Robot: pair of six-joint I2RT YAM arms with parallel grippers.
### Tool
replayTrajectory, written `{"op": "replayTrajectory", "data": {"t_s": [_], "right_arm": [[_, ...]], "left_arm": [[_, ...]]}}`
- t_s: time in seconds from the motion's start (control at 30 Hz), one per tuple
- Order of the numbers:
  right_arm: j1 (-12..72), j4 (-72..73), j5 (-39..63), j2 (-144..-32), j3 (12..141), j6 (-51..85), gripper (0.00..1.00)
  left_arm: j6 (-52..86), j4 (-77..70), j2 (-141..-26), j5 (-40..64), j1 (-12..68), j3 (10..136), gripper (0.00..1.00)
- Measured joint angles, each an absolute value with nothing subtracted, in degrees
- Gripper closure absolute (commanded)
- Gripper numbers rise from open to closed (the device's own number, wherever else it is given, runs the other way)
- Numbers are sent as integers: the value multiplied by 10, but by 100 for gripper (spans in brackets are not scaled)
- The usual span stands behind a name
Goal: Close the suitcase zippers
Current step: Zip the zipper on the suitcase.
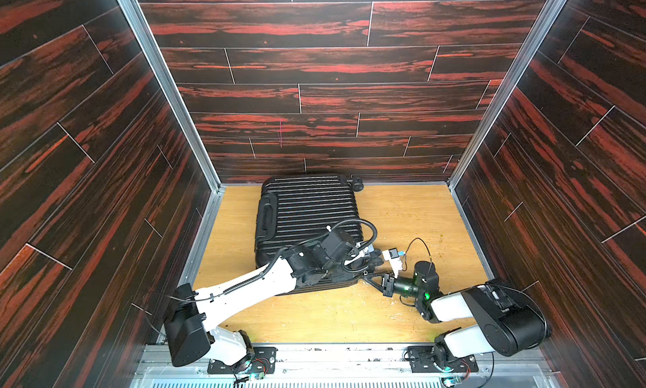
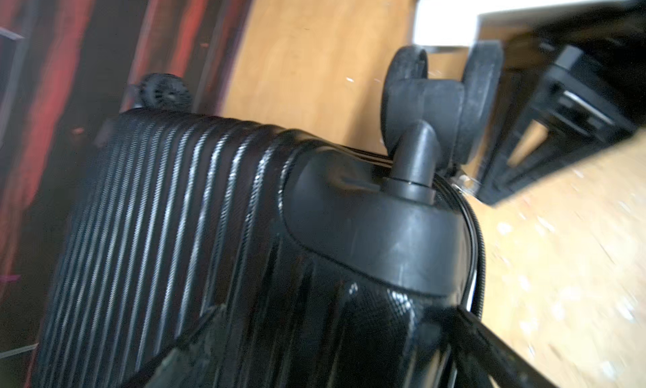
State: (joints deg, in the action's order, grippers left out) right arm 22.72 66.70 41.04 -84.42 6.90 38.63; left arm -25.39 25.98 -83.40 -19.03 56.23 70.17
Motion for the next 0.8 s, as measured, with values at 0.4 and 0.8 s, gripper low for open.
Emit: {"op": "replayTrajectory", "data": {"t_s": [0.4,0.8], "right_arm": [[237,754,322,-844,30,426,100],[294,592,252,-749,58,335,100]], "left_arm": [[-196,144,-898,-237,577,710,0],[-139,151,-920,-203,564,740,0]]}}
